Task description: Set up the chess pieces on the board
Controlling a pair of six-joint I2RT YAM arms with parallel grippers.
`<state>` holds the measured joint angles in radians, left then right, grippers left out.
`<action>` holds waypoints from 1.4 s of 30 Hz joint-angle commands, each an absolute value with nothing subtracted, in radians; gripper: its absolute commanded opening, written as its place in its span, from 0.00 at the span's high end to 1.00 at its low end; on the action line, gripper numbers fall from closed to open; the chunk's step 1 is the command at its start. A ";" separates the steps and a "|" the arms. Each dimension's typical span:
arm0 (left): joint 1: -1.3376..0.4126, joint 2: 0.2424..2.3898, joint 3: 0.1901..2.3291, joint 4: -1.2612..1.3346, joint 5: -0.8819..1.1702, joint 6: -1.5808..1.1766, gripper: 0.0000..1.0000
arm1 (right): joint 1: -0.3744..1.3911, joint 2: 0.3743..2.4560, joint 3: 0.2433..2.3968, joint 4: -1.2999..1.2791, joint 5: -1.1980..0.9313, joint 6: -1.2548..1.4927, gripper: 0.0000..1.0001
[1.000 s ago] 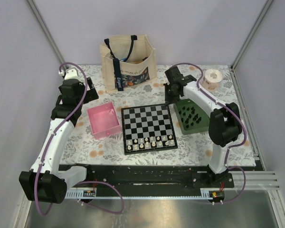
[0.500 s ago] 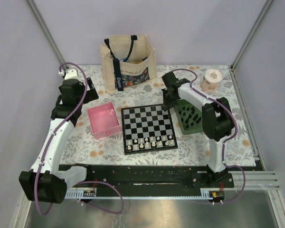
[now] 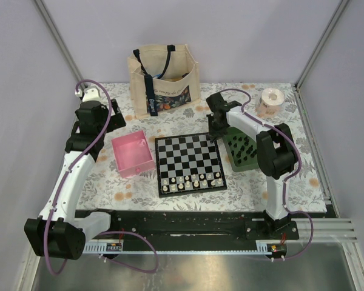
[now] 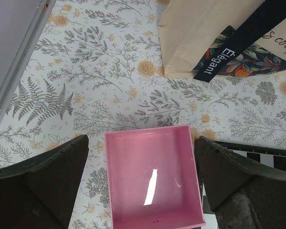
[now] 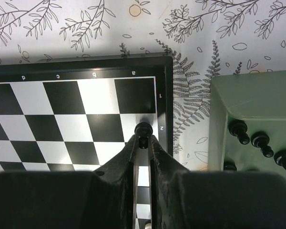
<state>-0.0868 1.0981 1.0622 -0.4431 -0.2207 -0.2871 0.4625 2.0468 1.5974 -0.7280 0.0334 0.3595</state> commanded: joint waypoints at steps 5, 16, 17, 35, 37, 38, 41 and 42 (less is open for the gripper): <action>-0.083 1.081 1.071 -0.420 -0.206 -0.278 0.01 | 0.471 2.063 1.608 -0.729 0.040 0.345 0.99; -0.084 1.078 1.071 -0.420 -0.209 -0.278 0.01 | 0.477 2.080 1.628 -0.735 0.022 0.342 0.98; -0.084 1.080 1.069 -0.422 -0.209 -0.278 0.01 | 0.479 2.079 1.631 -0.735 0.020 0.342 0.98; -0.084 1.086 1.072 -0.420 -0.206 -0.276 0.01 | 0.489 2.083 1.624 -0.759 0.060 0.313 0.67; -0.084 1.089 1.072 -0.420 -0.203 -0.276 0.01 | 0.491 2.074 1.634 -0.758 0.057 0.308 0.55; -0.084 1.088 1.071 -0.420 -0.199 -0.276 0.01 | 0.491 2.068 1.638 -0.758 0.051 0.308 0.55; -0.084 1.086 1.072 -0.420 -0.202 -0.276 0.01 | 0.491 2.049 1.651 -0.759 0.038 0.302 0.49; -0.084 1.086 1.072 -0.420 -0.202 -0.276 0.01 | 0.491 2.040 1.655 -0.758 0.031 0.301 0.49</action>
<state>-0.0868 1.0985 1.0622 -0.4469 -0.2195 -0.2867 0.4789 2.0735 1.6032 -0.7532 0.0410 0.3176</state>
